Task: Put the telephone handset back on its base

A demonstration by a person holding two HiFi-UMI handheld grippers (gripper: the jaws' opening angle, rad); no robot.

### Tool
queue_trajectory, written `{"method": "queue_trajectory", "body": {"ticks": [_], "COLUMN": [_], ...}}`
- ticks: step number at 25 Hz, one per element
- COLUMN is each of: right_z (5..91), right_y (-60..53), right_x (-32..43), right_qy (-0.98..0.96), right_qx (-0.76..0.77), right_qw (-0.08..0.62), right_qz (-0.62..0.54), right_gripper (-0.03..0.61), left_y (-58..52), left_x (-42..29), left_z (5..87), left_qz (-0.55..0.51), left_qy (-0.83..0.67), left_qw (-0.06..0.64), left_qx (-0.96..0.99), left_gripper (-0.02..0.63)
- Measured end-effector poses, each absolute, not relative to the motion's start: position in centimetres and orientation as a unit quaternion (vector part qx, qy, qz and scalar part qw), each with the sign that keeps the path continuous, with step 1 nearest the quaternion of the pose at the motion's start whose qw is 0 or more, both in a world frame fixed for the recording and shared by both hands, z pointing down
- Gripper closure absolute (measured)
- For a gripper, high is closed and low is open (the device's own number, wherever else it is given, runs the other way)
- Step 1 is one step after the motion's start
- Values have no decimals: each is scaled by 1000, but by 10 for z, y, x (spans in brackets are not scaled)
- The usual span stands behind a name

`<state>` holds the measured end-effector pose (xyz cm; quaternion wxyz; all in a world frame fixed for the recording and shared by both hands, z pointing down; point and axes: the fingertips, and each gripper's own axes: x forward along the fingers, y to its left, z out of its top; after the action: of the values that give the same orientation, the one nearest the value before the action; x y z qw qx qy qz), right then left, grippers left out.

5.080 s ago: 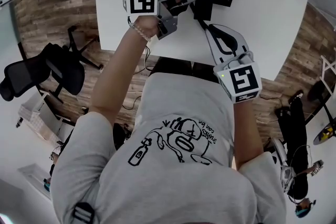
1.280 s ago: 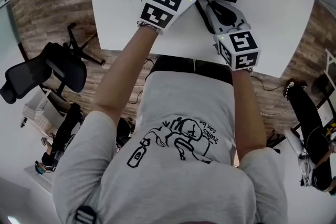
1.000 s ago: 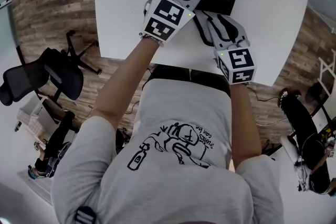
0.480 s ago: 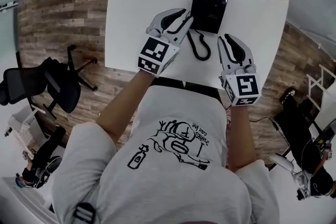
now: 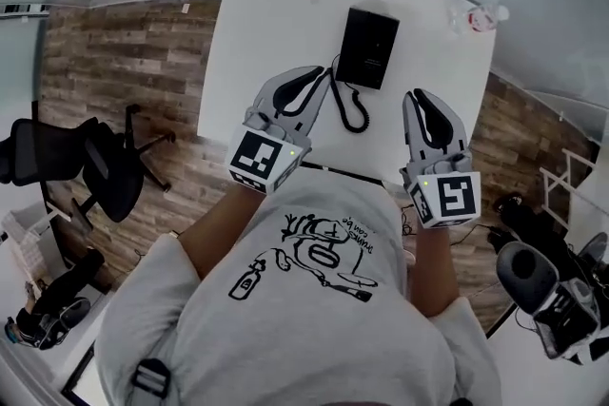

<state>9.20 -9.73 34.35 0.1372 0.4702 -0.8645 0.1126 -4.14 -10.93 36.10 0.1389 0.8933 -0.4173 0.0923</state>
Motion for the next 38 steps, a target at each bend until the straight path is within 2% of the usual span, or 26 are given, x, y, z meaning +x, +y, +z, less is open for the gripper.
{"method": "queue_trajectory", "body": {"ticks": [19, 38], "right_z": [203, 156], "right_y": [-48, -25], "right_x": [75, 88], "right_qy": [-885, -891], "right_qx": [455, 449], "right_qw": [80, 58], "right_qz": [51, 23], "right_gripper": [551, 555], "left_y": [-49, -29], "left_x": [-31, -3], "left_z": [226, 186], "left_qz": [28, 0], "left_qy": [-424, -416], "left_qw": [87, 66], "left_qx": [901, 907], "left_gripper": [594, 594]}}
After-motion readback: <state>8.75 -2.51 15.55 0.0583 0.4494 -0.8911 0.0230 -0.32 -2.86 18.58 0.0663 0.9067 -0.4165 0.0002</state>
